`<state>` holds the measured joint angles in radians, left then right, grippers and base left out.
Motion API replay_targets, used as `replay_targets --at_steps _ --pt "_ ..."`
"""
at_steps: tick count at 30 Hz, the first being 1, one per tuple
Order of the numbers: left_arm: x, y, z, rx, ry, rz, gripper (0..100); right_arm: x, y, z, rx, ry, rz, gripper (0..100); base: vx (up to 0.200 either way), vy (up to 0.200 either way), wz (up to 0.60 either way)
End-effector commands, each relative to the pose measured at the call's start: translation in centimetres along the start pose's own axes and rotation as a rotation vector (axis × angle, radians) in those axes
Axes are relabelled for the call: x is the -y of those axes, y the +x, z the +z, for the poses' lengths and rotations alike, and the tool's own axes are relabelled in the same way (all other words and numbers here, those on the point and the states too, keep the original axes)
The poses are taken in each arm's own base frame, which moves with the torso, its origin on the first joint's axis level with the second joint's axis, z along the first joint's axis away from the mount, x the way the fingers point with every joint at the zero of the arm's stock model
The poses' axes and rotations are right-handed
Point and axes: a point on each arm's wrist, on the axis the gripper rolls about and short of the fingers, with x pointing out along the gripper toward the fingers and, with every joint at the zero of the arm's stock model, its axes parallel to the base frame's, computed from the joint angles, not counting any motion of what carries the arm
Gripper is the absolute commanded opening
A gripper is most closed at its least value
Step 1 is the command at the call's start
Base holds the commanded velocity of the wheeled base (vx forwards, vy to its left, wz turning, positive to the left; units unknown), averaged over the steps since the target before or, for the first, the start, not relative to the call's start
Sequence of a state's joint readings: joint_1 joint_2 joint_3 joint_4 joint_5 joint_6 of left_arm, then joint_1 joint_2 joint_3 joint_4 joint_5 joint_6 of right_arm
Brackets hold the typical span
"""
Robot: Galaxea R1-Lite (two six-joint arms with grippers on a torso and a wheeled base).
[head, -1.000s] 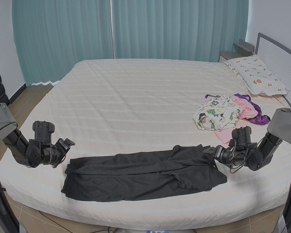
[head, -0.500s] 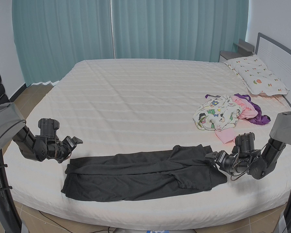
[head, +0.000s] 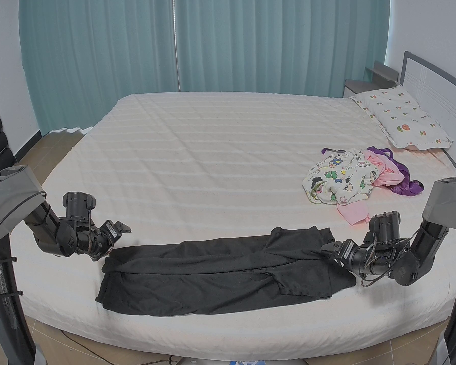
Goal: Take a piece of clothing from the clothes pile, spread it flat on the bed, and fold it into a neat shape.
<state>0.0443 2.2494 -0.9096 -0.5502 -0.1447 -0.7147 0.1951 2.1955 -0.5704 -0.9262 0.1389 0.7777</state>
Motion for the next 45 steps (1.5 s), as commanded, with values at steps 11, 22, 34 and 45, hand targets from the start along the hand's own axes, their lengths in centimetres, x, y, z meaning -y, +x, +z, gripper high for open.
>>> replay_targets --at_steps 11,22,34,45 --pt "-0.8 1.1 -0.5 -0.026 -0.013 0.028 0 0.0 0.1 -0.1 -0.003 0.0 0.0 100 0.0 0.0 0.0" --pt "-1.7 0.8 1.0 0.022 -0.115 0.032 0 0.0 0.0 0.0 -0.001 0.0 0.0 100 0.0 0.0 0.0" --pt "-2.1 0.8 2.1 0.111 -0.2 0.009 0 0.1 0.1 0.0 -0.002 0.001 -0.001 100 0.0 0.0 0.0" --pt "-2.4 1.2 1.9 0.103 -0.207 0.016 100 0.1 0.1 0.0 -0.003 0.001 -0.002 100 0.0 0.0 0.0"
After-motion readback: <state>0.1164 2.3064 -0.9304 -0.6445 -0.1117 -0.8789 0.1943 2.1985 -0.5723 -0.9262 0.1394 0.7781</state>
